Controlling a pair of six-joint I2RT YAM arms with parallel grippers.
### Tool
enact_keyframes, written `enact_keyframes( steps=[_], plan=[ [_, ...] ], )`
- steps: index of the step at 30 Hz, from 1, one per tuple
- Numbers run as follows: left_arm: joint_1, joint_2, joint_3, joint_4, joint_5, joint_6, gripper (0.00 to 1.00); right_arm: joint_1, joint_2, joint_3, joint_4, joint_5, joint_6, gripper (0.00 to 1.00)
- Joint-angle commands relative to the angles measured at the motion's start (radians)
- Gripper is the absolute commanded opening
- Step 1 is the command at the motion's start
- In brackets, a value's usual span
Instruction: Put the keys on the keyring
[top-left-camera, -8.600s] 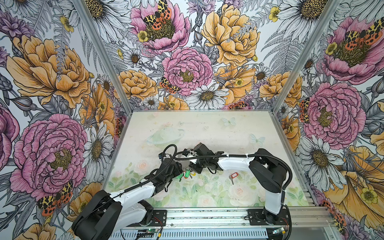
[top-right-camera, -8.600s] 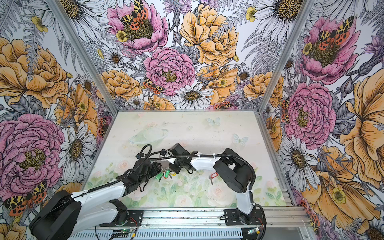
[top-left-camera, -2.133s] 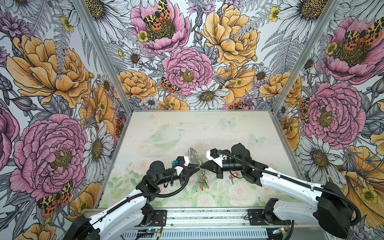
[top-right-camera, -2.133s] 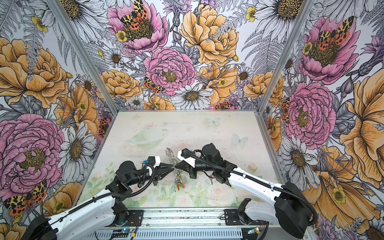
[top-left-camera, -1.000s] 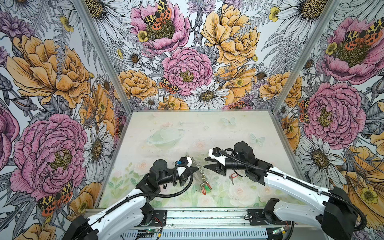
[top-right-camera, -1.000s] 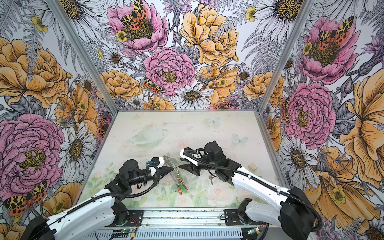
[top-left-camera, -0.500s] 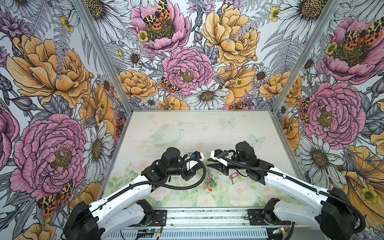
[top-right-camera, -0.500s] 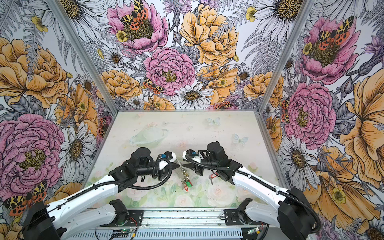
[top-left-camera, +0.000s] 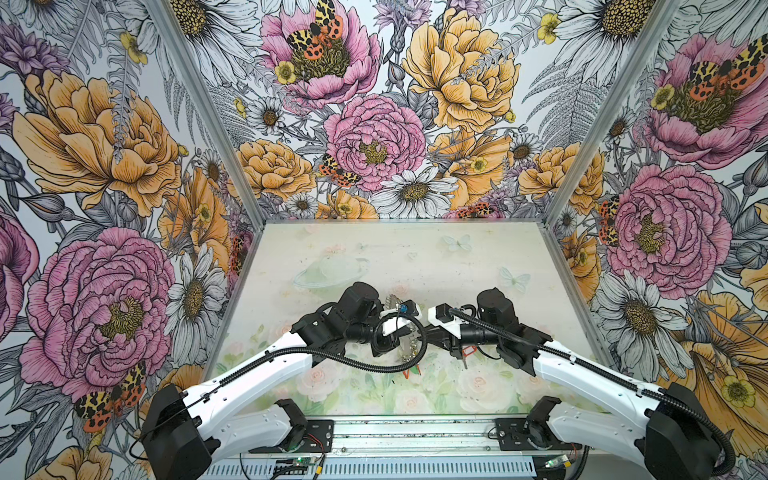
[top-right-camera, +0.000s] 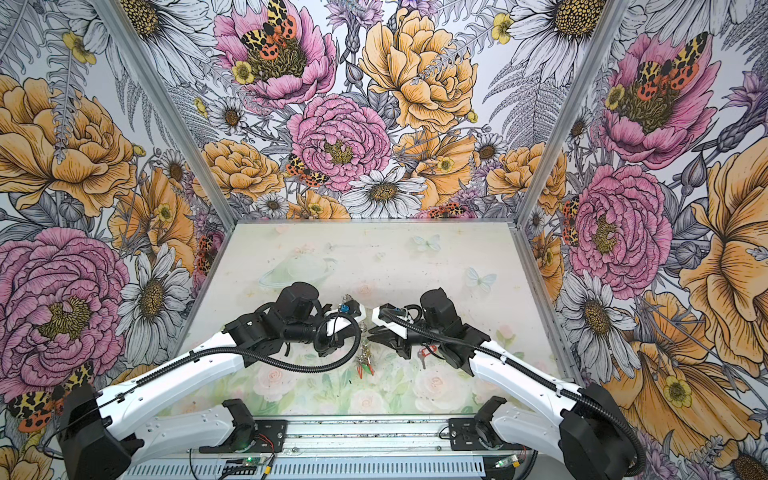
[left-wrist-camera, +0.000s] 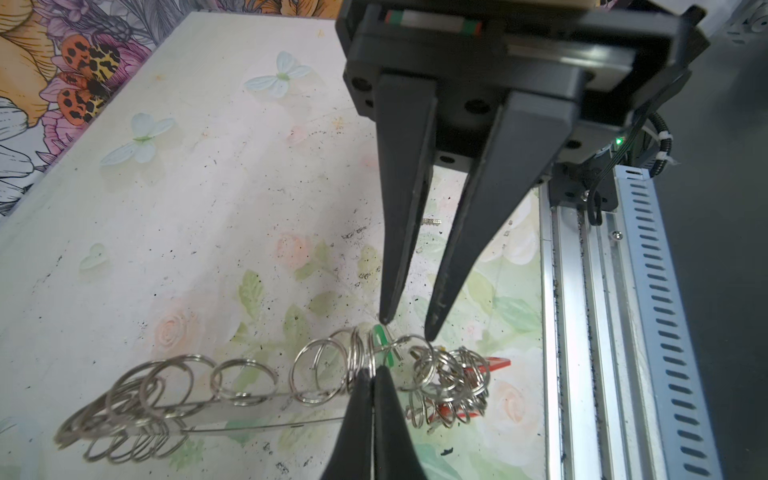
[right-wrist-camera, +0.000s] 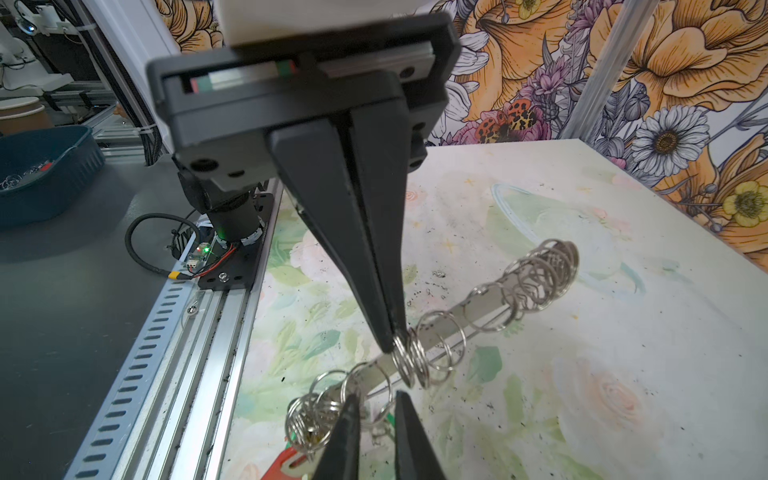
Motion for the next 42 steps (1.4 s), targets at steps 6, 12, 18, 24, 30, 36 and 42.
enact_keyframes(
  steps=[6, 12, 18, 24, 30, 36, 42],
  plan=[
    [-0.011, -0.017, 0.064, -0.062, 0.014, 0.057, 0.00, -0.003, -0.003, -0.008, 0.052, -0.033, 0.046, 0.15],
    [-0.017, -0.013, 0.065, -0.061, 0.045, 0.059, 0.00, 0.002, 0.014, 0.001, 0.050, -0.059, 0.055, 0.16],
    [-0.025, -0.007, 0.064, -0.062, 0.062, 0.060, 0.00, 0.015, 0.045, 0.012, 0.042, -0.053, 0.048, 0.16],
    [-0.026, -0.009, 0.062, -0.061, 0.076, 0.064, 0.00, 0.017, 0.043, 0.019, 0.036, -0.061, 0.053, 0.17],
    [-0.027, 0.001, 0.064, -0.062, 0.083, 0.067, 0.00, 0.026, 0.058, 0.030, 0.025, -0.102, 0.053, 0.17],
    [-0.028, 0.001, 0.063, -0.061, 0.099, 0.071, 0.00, 0.036, 0.067, 0.039, 0.015, -0.111, 0.046, 0.15],
    [-0.029, 0.004, 0.064, -0.060, 0.105, 0.070, 0.00, 0.039, 0.066, 0.045, 0.013, -0.112, 0.047, 0.09]
  ],
)
